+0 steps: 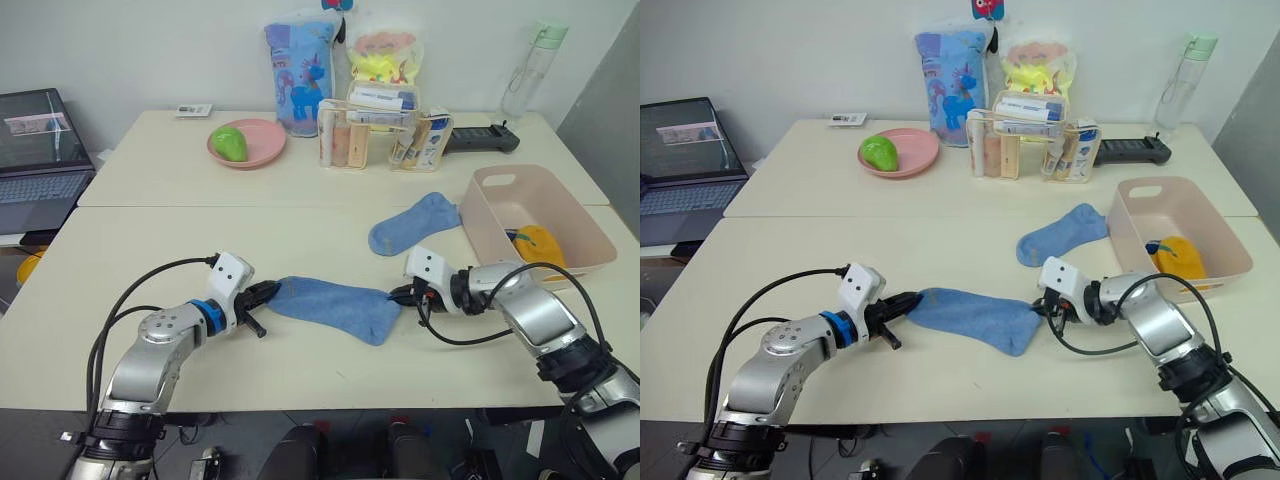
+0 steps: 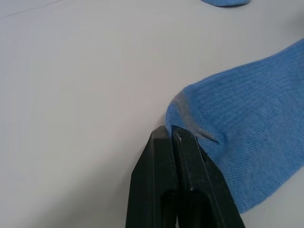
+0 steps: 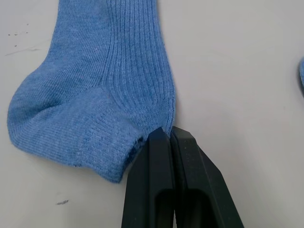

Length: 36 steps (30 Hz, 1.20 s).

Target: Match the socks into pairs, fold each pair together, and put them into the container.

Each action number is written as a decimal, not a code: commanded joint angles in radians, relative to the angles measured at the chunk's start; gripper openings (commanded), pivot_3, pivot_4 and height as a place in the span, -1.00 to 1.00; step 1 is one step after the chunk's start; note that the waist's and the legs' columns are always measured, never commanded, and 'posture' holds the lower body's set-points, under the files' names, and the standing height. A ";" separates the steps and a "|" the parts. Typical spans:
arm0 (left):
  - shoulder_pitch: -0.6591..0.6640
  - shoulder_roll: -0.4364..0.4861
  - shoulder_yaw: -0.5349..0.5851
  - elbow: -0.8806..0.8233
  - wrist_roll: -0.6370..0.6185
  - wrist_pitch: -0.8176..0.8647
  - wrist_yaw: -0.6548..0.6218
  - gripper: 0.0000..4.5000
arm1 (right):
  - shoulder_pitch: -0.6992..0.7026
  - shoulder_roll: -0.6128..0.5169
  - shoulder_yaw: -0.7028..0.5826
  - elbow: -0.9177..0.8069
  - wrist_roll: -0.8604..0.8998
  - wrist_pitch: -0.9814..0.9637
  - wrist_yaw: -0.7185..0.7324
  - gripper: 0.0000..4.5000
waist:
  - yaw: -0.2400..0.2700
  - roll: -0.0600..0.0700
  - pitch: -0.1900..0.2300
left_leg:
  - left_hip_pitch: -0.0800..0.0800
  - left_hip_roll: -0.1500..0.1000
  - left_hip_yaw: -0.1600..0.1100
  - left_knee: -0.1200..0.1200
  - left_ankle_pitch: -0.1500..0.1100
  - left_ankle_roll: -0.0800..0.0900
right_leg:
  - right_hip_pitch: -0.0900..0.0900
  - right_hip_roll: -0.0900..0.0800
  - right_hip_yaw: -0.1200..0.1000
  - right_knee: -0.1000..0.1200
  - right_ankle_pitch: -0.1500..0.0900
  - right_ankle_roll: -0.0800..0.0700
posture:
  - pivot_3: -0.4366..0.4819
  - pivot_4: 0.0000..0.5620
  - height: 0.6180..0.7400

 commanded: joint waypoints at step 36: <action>0.073 0.089 0.119 -0.107 -0.213 0.200 -0.069 -0.86 | 0.318 0.038 -0.220 -0.323 0.218 0.166 -0.144 -0.93 | 0.001 0.000 0.000 | 0.000 0.000 0.000 -0.001 0.000 0.000 | 0.000 0.000 0.000 0.000 0.000 0.000 | -0.05 -0.47 1.00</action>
